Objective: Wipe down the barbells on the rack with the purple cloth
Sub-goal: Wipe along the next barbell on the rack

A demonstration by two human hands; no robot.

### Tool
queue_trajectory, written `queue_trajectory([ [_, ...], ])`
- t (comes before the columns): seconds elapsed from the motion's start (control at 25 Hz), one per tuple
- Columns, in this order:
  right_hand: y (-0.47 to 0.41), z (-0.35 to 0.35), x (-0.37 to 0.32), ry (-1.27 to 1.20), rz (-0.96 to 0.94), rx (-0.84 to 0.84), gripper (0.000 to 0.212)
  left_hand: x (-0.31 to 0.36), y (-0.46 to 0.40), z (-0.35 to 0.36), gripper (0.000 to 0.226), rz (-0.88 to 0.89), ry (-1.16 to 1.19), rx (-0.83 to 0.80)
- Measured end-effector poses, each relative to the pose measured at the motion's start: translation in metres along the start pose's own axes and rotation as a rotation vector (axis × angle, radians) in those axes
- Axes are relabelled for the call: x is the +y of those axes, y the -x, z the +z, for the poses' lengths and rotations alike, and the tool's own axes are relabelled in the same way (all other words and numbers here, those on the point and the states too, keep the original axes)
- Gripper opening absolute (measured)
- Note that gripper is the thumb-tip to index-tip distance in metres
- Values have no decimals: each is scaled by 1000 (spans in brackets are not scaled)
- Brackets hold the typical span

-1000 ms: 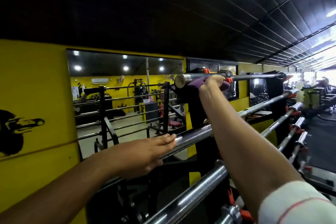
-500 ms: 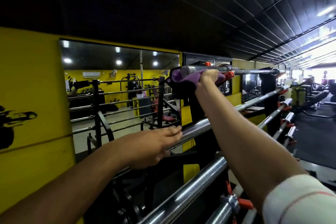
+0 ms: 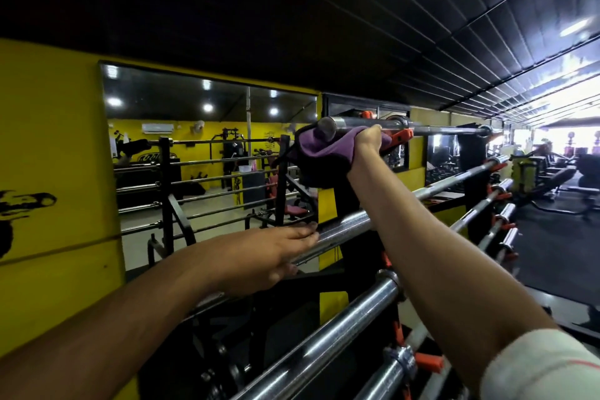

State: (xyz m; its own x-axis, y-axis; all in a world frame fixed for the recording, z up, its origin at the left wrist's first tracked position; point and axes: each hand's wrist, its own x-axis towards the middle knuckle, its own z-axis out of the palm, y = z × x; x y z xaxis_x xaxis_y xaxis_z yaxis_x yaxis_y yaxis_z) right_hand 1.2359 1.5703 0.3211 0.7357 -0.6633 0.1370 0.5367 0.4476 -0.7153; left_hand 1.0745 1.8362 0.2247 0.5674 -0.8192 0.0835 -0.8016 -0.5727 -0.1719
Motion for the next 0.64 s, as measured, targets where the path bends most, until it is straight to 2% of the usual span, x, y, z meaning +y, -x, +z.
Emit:
queue_trajectory([
  [0.08, -37, 0, 1, -79, 64, 109, 64, -2, 1, 2, 71, 11, -11, 18],
  [0.16, -2, 2, -12, -46, 63, 108, 69, -2, 2, 3, 71, 12, 1, 24],
  [0.28, 85, -5, -21, -35, 152, -58, 48, -4, 1, 0, 66, 0, 35, 19],
  [0.4, 127, -25, -23, 129, 220, -274, 45, -4, 0, 0, 63, 14, 11, 12],
  [0.56, 152, -65, -51, 247, 48, -293, 43, -2, 0, 1, 48, -42, 7, 13],
  [0.64, 165, -91, -66, 332, -59, -311, 42, 1, 1, -1, 49, -23, 11, 30],
])
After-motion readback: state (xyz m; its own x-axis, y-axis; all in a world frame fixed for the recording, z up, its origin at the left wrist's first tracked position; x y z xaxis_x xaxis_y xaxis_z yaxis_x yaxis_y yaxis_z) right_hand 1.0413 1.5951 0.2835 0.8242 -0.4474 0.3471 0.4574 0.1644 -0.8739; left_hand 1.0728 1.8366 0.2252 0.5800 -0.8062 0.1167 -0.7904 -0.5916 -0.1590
